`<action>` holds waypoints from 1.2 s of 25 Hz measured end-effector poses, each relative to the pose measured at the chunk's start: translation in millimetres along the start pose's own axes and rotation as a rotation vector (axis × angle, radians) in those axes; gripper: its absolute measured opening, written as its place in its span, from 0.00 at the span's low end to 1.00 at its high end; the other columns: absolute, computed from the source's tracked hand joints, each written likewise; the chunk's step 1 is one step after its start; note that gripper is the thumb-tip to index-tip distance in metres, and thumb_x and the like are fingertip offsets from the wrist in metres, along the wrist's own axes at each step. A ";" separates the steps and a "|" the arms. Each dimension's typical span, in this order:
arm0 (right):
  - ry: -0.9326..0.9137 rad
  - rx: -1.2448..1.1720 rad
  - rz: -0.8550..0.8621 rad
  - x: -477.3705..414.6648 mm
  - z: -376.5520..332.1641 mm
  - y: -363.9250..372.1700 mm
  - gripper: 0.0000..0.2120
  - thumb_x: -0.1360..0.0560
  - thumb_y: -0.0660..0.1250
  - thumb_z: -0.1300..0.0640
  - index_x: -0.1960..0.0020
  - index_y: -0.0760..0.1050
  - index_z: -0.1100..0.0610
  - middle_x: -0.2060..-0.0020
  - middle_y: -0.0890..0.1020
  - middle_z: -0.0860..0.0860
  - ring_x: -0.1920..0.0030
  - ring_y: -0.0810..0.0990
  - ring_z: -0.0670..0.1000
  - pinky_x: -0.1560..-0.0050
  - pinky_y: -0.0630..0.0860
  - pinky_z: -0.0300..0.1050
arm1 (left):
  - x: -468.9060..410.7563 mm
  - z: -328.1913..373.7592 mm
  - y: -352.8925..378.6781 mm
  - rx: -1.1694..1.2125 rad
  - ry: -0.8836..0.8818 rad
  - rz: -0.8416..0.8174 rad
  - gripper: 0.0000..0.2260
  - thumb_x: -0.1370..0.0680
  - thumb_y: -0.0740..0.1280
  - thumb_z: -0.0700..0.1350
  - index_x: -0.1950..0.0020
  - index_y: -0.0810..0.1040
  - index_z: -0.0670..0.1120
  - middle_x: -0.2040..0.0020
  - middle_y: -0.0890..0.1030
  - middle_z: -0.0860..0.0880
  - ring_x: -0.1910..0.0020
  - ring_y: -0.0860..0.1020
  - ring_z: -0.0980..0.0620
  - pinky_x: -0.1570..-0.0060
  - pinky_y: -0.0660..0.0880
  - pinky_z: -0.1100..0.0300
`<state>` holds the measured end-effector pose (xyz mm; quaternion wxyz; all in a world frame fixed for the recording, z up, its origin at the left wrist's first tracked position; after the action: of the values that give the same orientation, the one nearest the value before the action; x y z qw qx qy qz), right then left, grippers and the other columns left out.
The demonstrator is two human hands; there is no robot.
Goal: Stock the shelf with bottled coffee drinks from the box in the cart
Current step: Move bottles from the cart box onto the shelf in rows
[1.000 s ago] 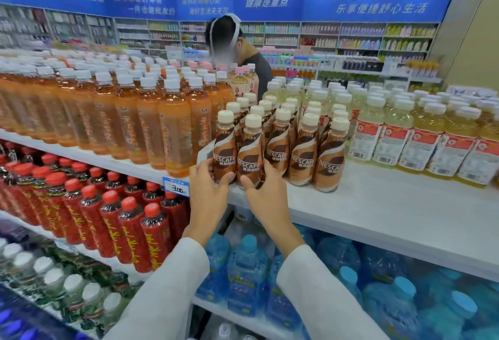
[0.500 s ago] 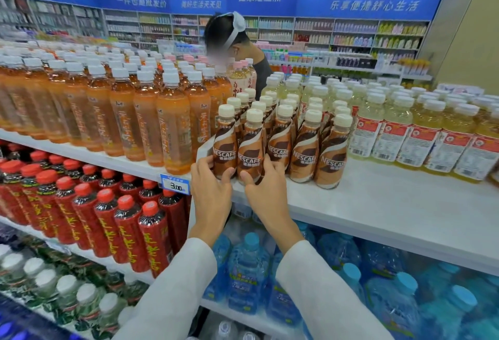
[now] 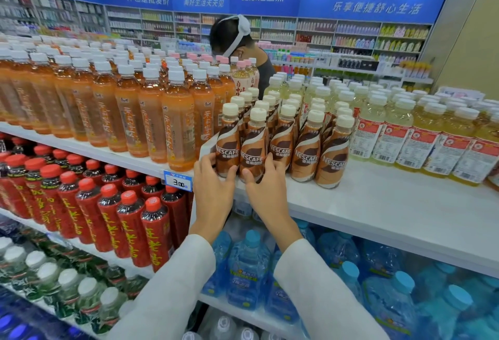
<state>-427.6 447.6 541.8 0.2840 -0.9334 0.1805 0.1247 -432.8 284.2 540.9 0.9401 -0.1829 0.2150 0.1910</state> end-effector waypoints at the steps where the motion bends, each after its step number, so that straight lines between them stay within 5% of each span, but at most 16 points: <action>1: 0.012 -0.005 -0.019 1.0 1.3 0.3 0.39 0.19 0.67 0.47 0.17 0.51 0.59 0.21 0.60 0.54 0.22 0.60 0.53 0.28 0.58 0.40 | 0.8 -0.7 -0.1 -0.003 -0.005 -0.005 0.21 0.22 0.74 0.48 0.33 0.73 0.44 0.40 0.74 0.47 0.41 0.76 0.48 0.40 0.75 0.52; 4: 0.008 -0.072 -0.036 10.8 3.6 -8.1 0.38 0.20 0.67 0.47 0.18 0.53 0.59 0.20 0.58 0.53 0.21 0.59 0.52 0.24 0.57 0.42 | 7.8 -3.8 -3.3 -0.009 -0.030 -0.015 0.21 0.21 0.73 0.49 0.32 0.73 0.44 0.40 0.75 0.47 0.39 0.75 0.48 0.38 0.74 0.52; 8: -0.053 -0.153 -0.024 43.3 11.4 -28.9 0.25 0.19 0.66 0.51 0.24 0.66 0.54 0.29 0.70 0.49 0.29 0.70 0.50 0.26 0.68 0.52 | 35.4 -10.2 -17.9 -0.007 -0.078 -0.068 0.21 0.20 0.70 0.53 0.29 0.73 0.47 0.37 0.76 0.54 0.37 0.75 0.53 0.37 0.73 0.54; 16: -0.104 -0.308 -0.209 140.3 43.1 -39.0 0.17 0.19 0.65 0.44 0.31 0.74 0.43 0.35 0.76 0.35 0.34 0.72 0.35 0.35 0.66 0.35 | 168.0 -53.8 -101.1 -0.019 -0.317 0.100 0.12 0.18 0.65 0.57 0.36 0.77 0.56 0.44 0.80 0.63 0.47 0.77 0.70 0.51 0.69 0.75; 20: -0.045 -0.369 -0.376 202.9 71.4 -10.0 0.18 0.21 0.65 0.41 0.32 0.76 0.43 0.36 0.77 0.33 0.33 0.72 0.35 0.34 0.67 0.36 | 265.5 -81.6 -143.8 -0.054 -0.464 0.186 0.07 0.18 0.65 0.59 0.41 0.77 0.63 0.45 0.79 0.69 0.46 0.76 0.75 0.51 0.70 0.74; 23: 0.053 -0.376 -0.564 254.2 98.7 25.5 0.15 0.19 0.66 0.44 0.33 0.76 0.41 0.36 0.77 0.35 0.34 0.74 0.37 0.34 0.70 0.41 | 338.7 -105.1 -168.9 -0.065 -0.582 0.246 0.11 0.18 0.65 0.58 0.37 0.78 0.58 0.43 0.80 0.65 0.45 0.76 0.74 0.50 0.71 0.75; 26: 0.132 -0.351 -0.714 308.9 126.7 57.4 0.08 0.19 0.66 0.47 0.43 0.76 0.34 0.43 0.79 0.30 0.39 0.76 0.35 0.42 0.71 0.36 | 402.7 -127.5 -194.6 -0.076 -0.700 0.333 0.10 0.17 0.66 0.54 0.38 0.80 0.54 0.43 0.82 0.61 0.43 0.79 0.66 0.47 0.71 0.72; 30: 0.251 -0.253 -0.858 370.8 161.9 93.8 0.09 0.20 0.68 0.52 0.42 0.76 0.41 0.38 0.80 0.44 0.37 0.78 0.46 0.35 0.73 0.44 | 468.3 -151.5 -229.8 -0.106 -0.854 0.423 0.13 0.18 0.66 0.57 0.37 0.80 0.53 0.41 0.82 0.57 0.40 0.79 0.57 0.39 0.73 0.59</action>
<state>-151.8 369.5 241.2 0.1698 -0.9589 -0.2054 -0.0972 8.0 153.3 251.7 0.8743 -0.0880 -0.1680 0.4469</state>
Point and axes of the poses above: each hand's wrist, its own x-axis away from the middle knuckle, its own y-axis out of the palm, z = x × y, the point moved 9 cm from there along -x, towards the middle knuckle
